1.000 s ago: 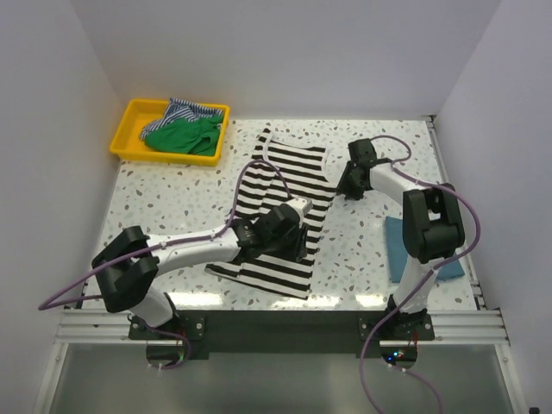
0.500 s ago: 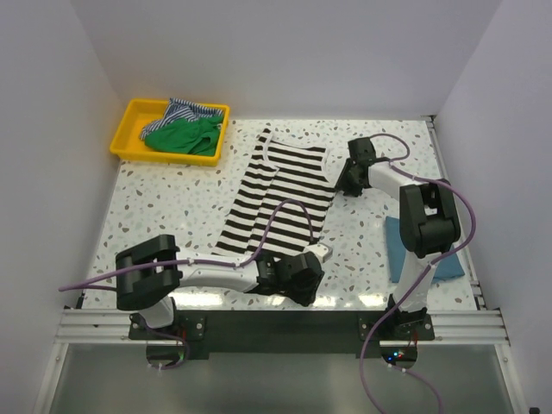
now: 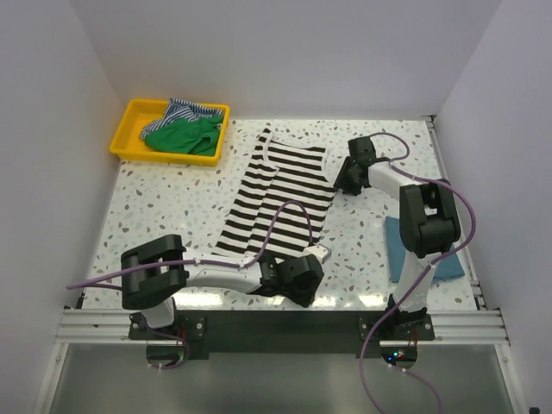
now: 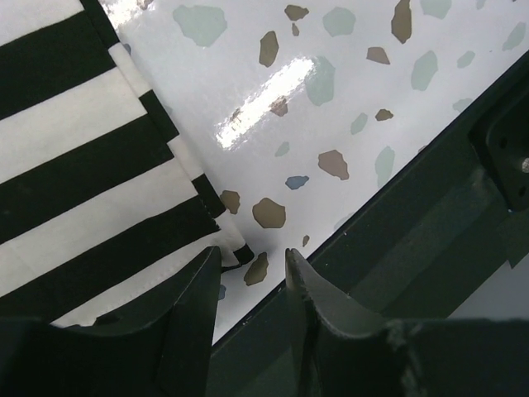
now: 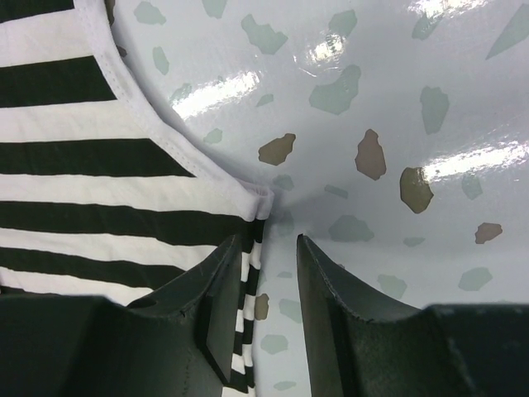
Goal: Fold and stack the tank tops
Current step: Fold the tank top
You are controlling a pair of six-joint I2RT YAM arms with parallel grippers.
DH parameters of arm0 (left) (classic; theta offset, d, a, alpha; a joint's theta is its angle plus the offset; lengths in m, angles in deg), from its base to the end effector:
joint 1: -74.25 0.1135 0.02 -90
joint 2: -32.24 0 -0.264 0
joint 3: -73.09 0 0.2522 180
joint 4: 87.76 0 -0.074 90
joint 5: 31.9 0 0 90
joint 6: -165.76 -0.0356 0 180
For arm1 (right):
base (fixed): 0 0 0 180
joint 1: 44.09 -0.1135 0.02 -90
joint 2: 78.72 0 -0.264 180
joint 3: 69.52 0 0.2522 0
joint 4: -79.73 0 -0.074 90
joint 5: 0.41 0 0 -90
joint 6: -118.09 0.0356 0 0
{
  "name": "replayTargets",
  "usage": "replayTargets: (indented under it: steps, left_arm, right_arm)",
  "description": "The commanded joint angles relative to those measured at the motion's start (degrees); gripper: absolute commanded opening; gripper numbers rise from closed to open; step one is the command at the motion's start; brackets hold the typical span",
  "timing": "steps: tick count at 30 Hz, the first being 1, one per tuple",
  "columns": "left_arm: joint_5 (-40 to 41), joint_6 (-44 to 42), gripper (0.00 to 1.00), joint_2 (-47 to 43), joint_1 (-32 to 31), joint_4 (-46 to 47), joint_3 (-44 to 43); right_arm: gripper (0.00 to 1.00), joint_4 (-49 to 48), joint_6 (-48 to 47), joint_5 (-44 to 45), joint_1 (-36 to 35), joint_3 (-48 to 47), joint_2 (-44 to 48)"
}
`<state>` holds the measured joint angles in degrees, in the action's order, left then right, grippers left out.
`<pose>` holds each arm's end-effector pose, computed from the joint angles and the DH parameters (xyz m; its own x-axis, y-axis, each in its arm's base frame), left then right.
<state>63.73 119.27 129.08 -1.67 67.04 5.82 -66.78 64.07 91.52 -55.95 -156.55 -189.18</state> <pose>0.0846 -0.3230 0.1618 -0.7992 0.3701 -0.4735 0.5533 0.7609 -0.3390 0.3951 0.0818 0.1687 -0.7737 0.4375 -0.4583 0.3301 0.8957 0.2978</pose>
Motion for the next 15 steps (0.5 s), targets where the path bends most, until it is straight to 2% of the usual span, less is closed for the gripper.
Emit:
replayTargets:
  steps: [1,5,8,9,15]
  left_arm:
    - [1.49,0.79,0.42,1.51,-0.63,0.72,-1.15]
    - [2.46,1.23,0.38,2.65,-0.9,0.02,-1.5]
    - [3.33,1.32,0.28,2.92,-1.07,-0.68,-1.77]
    - [3.51,1.32,0.22,3.01,-1.16,-0.95,-2.03]
    - [3.34,1.49,0.07,3.53,-1.51,-1.3,-2.56]
  right_arm:
    - [0.37,-1.62,-0.04,-0.62,0.34,-0.82,2.7]
    - [0.37,-1.45,-0.22,-0.62,0.34,-1.16,2.7]
    - [0.37,-1.36,-0.39,-0.53,0.43,-1.69,1.65]
    - [0.37,-1.44,-0.39,-0.44,0.34,-1.78,1.21]
    - [0.37,-2.59,-0.04,-1.14,0.61,-2.13,-0.29]
